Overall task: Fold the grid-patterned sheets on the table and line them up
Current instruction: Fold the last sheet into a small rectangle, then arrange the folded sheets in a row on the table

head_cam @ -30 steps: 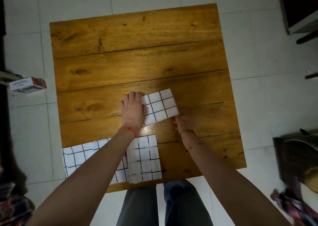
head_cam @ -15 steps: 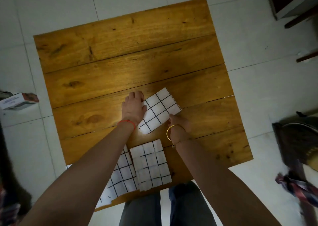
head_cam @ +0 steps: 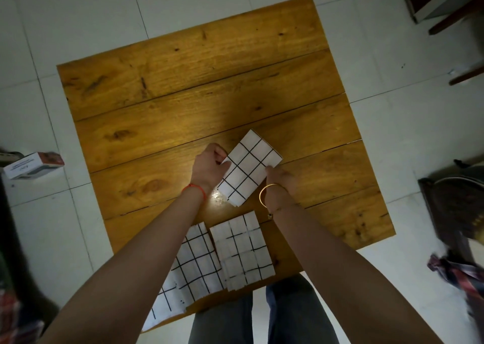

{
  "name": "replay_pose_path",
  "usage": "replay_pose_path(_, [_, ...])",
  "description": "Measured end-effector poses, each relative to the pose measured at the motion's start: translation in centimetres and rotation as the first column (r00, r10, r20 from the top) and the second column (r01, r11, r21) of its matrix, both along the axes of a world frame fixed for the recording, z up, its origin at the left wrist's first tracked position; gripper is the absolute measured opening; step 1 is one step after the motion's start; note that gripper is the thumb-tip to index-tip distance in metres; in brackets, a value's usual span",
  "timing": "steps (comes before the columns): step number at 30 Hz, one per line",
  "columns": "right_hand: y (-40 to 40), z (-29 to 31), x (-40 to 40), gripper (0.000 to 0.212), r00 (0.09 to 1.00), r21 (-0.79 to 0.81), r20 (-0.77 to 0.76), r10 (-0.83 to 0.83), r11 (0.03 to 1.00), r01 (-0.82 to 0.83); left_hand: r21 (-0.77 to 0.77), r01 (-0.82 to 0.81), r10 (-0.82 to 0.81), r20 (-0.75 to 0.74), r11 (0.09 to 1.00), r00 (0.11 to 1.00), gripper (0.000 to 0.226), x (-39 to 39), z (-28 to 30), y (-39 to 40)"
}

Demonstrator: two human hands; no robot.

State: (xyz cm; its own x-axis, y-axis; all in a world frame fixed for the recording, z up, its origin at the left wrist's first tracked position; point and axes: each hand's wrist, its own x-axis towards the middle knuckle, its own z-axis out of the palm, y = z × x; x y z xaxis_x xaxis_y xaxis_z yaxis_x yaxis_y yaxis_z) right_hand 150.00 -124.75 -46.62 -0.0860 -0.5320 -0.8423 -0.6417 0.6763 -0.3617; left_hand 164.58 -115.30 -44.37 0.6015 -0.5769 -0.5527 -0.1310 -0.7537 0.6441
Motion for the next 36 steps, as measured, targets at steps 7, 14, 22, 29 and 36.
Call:
replay_pose_path(7, [0.4, 2.1, -0.9, 0.017, 0.940, -0.062, 0.201, -0.275, 0.954, 0.292, -0.071, -0.226, 0.188, -0.351, 0.971, 0.917, 0.033, -1.5, 2.4, 0.6])
replay_pose_path(14, [0.6, 3.4, -3.6, 0.032, 0.860, 0.237, 0.311, -0.404, 0.909, 0.342, -0.115, -0.410, 0.277, -0.571, 0.905, 0.773, 0.039, -5.0, 4.1, 2.3])
replay_pose_path(22, [2.2, 4.6, -8.2, 0.024, 0.864, 0.473, 0.361, -0.350, 0.867, 0.153, -0.149, -0.528, 0.286, -0.702, 0.836, 0.652, 0.029, -11.0, 6.8, 3.7])
replay_pose_path(29, [2.1, 4.2, -13.6, 0.032, 0.928, 0.263, 0.345, -0.137, 0.964, 0.044, -0.150, -0.556, 0.419, -0.508, 0.817, 0.753, 0.021, -17.7, 6.6, 5.5])
replay_pose_path(36, [1.4, 4.5, -18.3, 0.025, 0.911, -0.102, 0.215, 0.352, 0.936, -0.337, -0.037, -0.482, 0.474, -0.128, 0.876, 0.871, 0.008, -24.3, 4.5, 7.1])
